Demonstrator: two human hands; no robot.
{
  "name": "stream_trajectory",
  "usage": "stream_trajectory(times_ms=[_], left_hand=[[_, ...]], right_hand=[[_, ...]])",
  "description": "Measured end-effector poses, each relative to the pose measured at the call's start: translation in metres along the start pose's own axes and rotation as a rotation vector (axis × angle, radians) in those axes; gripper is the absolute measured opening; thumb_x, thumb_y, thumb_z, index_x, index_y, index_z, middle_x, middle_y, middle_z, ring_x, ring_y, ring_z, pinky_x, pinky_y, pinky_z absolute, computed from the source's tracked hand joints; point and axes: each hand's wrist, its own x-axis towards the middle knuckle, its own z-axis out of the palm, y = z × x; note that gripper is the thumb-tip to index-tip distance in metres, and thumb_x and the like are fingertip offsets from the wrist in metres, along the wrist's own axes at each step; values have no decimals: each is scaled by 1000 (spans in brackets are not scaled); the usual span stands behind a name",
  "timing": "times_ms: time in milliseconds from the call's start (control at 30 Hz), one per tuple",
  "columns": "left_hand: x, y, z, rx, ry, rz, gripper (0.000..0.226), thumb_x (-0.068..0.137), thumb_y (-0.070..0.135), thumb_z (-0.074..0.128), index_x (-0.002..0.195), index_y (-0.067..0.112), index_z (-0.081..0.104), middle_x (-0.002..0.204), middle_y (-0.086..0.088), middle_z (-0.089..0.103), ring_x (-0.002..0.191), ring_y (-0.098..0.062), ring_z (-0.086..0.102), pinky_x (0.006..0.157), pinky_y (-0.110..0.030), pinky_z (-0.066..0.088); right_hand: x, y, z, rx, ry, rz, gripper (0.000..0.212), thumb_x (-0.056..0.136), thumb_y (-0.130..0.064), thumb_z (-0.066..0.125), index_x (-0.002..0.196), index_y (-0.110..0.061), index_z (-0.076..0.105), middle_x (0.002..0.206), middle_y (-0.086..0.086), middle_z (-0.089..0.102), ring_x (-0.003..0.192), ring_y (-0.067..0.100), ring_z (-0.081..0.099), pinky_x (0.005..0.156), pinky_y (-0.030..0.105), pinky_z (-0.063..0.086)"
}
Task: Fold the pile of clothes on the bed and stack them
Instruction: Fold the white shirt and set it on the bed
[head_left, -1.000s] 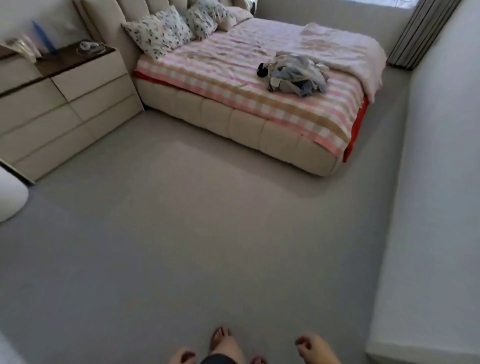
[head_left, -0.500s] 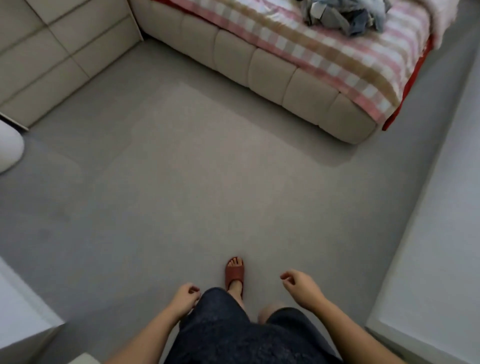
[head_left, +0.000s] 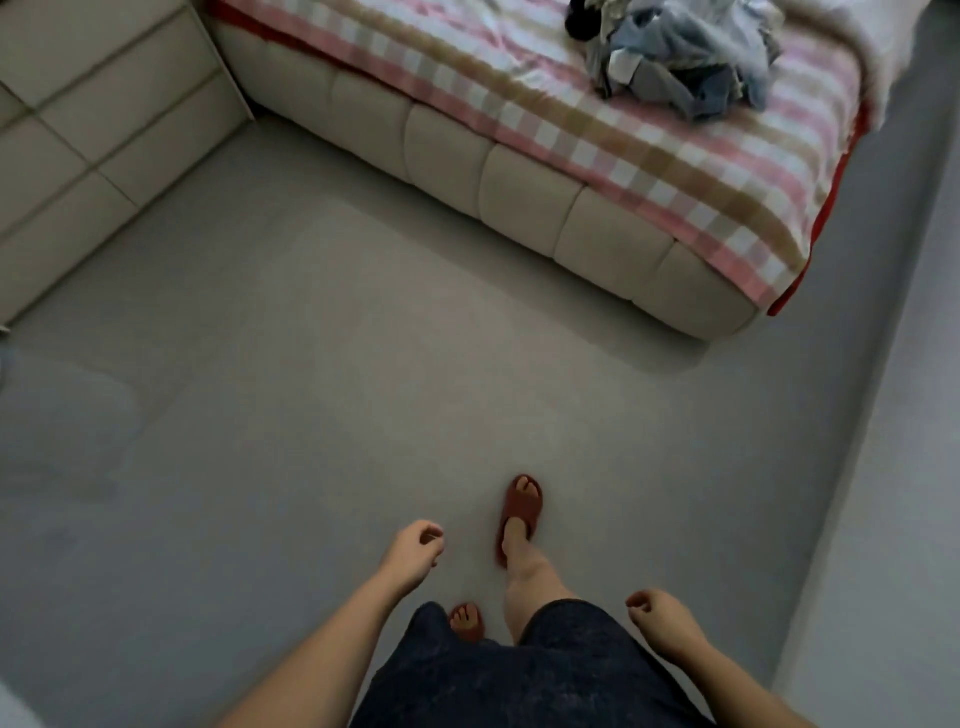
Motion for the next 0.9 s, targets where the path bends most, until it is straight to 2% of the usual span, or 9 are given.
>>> stream_trajectory(times_ms=[100, 167, 233, 267, 367, 500, 700, 800, 900], left_hand=[[22, 39, -12, -6, 16, -30, 14, 91, 1, 49, 104, 1, 54, 92, -13, 54, 77, -22, 52, 70, -26, 42], [37, 61, -21, -11, 22, -61, 7, 90, -1, 48, 93, 4, 52, 88, -12, 54, 73, -22, 51, 61, -22, 43], [49, 79, -31, -21, 40, -98, 12, 91, -2, 47, 86, 8, 51, 80, -10, 53, 64, -19, 48, 44, -14, 37], [55, 88, -36, -30, 49, -122, 12, 91, -2, 46, 86, 7, 51, 78, -9, 52, 62, -17, 47, 40, -13, 34], [75, 111, -53, -42, 72, -182, 8, 92, -2, 44, 93, 4, 50, 83, -11, 51, 65, -18, 47, 38, -13, 31], [112, 142, -79, -17, 83, -221, 9, 93, -3, 43, 89, 2, 49, 84, -13, 50, 64, -20, 45, 31, -8, 28], [197, 228, -138, 41, 60, -183, 7, 94, 1, 41, 94, 2, 49, 86, -13, 51, 63, -17, 45, 40, -15, 30], [237, 290, -167, 19, 66, -142, 12, 91, -3, 45, 83, 5, 50, 75, -10, 50, 63, -19, 46, 41, -17, 31], [277, 355, -190, 42, 52, -43, 24, 87, -7, 47, 71, 11, 50, 73, -10, 51, 64, -19, 47, 57, -25, 39]], right_hand=[[31, -25, -56, -20, -14, -29, 30, 95, -15, 42, 118, -9, 60, 122, 8, 61, 113, 21, 55, 90, 24, 41], [51, -47, -91, -42, -10, -72, 28, 95, -15, 42, 114, -5, 61, 119, 11, 63, 109, 23, 57, 87, 26, 43], [66, -72, -123, -45, 4, -124, 28, 95, -16, 43, 113, -5, 61, 116, 11, 63, 106, 23, 58, 84, 26, 43], [73, -85, -138, -46, 12, -146, 28, 95, -17, 43, 114, -7, 60, 116, 10, 63, 105, 22, 57, 83, 25, 43], [95, -127, -175, -35, 24, -207, 28, 96, -20, 43, 116, -10, 59, 117, 7, 62, 105, 20, 57, 84, 25, 43], [125, -185, -210, -6, 13, -285, 27, 96, -22, 45, 117, -12, 59, 118, 6, 62, 105, 18, 56, 84, 24, 43], [175, -260, -280, 23, 28, -295, 27, 96, -22, 44, 118, -14, 58, 118, 4, 61, 106, 17, 56, 89, 27, 45], [196, -287, -321, 57, 57, -265, 28, 96, -20, 45, 119, -12, 58, 119, 5, 61, 108, 18, 56, 91, 27, 44], [217, -303, -355, 113, 89, -219, 26, 95, -17, 47, 117, -11, 59, 118, 8, 62, 108, 20, 57, 90, 26, 43]])
